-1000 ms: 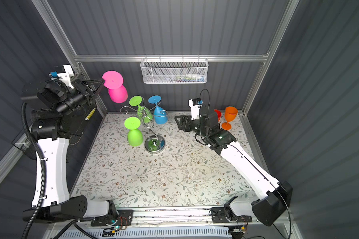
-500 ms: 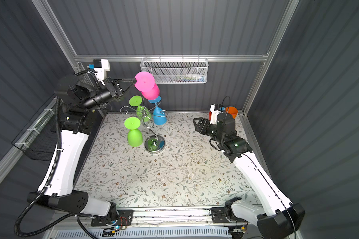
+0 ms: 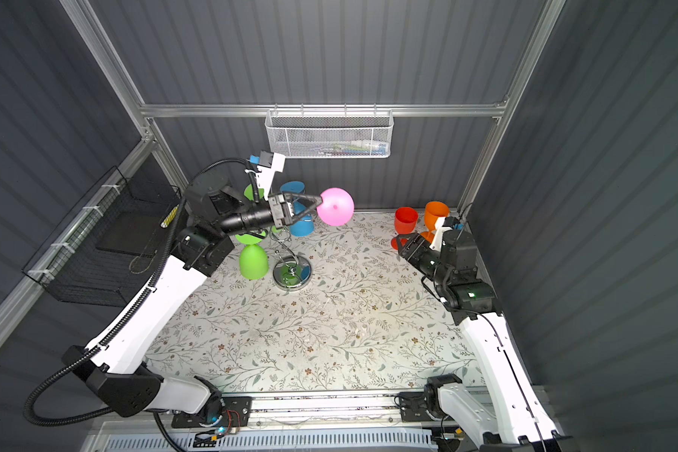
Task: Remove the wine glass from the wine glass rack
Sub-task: 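Carry the pink glass toward the red and orange glasses with the left gripper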
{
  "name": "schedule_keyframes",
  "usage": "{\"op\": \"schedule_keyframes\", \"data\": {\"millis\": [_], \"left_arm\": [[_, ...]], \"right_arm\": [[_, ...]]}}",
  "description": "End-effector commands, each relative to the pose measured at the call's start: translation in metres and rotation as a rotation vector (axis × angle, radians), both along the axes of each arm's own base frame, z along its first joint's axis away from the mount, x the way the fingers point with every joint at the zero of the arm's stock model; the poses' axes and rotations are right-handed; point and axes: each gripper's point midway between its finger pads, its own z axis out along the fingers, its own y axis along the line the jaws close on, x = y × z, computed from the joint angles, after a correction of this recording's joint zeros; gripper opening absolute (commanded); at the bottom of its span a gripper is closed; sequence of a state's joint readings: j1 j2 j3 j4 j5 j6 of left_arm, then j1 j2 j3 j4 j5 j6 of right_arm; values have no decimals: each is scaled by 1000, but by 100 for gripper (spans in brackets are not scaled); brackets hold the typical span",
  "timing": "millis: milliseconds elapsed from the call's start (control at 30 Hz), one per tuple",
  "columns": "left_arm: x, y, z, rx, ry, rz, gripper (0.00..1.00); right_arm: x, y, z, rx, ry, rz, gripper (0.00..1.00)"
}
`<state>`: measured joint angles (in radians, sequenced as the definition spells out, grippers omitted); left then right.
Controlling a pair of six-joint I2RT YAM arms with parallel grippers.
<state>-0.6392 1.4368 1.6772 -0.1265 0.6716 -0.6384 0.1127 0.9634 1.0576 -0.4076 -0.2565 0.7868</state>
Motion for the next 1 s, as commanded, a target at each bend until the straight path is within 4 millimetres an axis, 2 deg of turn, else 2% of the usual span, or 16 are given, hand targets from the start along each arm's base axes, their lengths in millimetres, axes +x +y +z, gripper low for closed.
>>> {"op": "schedule_keyframes", "data": {"millis": [0,200,400,633,767,833,967], "left_arm": [[-21,-15,-9,61,-154,4,0],[-47,-57,-54,202,-235,-18,0],[-57,-92,-105,380,-332,16,0],[-75,-137,-170,651,-550,38,0],[-77,-153,-210,790,-655,65,0],[-74,-157,-223,824,-679,84,0],[-64,-156,-236,870,-714,147,0]], "right_arm": [[-11,-5,-8,58,59,-16,69],[-19,-19,-12,96,73,-74,69],[-18,-27,-18,120,128,-107,69],[-22,-53,-21,122,189,-214,71],[-24,-69,-10,107,173,-261,73],[-24,-74,-3,93,158,-270,74],[-25,-80,7,52,142,-283,74]]}}
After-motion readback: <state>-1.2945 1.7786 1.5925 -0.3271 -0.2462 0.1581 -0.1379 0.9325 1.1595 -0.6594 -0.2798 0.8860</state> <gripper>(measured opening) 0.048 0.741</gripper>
